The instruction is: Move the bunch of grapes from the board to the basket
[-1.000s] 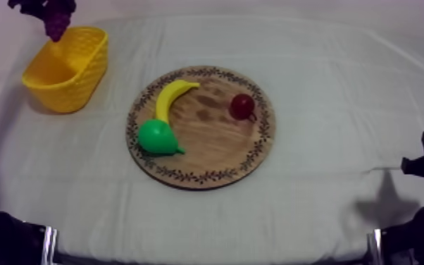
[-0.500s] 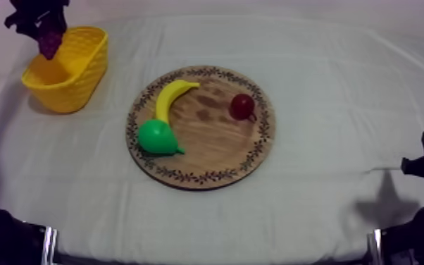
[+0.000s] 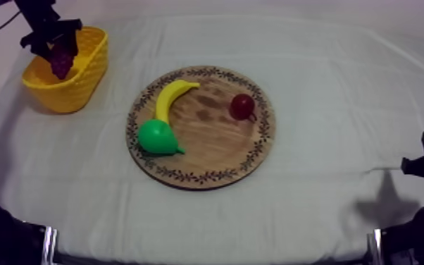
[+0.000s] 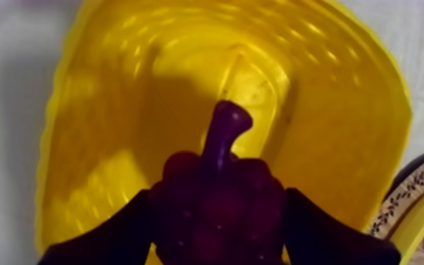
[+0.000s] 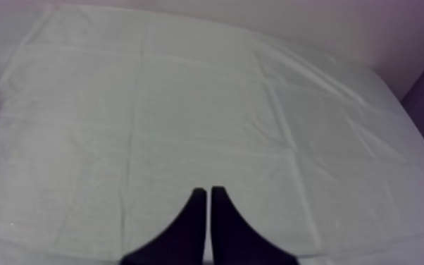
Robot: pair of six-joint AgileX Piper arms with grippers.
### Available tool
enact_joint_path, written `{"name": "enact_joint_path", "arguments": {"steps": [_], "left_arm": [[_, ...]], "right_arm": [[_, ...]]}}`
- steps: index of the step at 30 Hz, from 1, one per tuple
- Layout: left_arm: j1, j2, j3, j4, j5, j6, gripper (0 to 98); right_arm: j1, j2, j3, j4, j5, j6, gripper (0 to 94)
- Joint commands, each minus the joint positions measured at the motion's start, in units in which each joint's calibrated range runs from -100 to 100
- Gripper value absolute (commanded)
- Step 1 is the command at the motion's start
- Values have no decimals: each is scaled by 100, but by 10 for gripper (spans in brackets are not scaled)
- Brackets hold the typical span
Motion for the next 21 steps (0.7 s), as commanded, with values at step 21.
{"name": "enact_joint_path", "arguments": {"steps": [21], "left_arm": [[-46, -513, 321, 2, -305, -212, 933]], "right_arm": [[-3, -2, -5, -1, -4, 1, 3]]}}
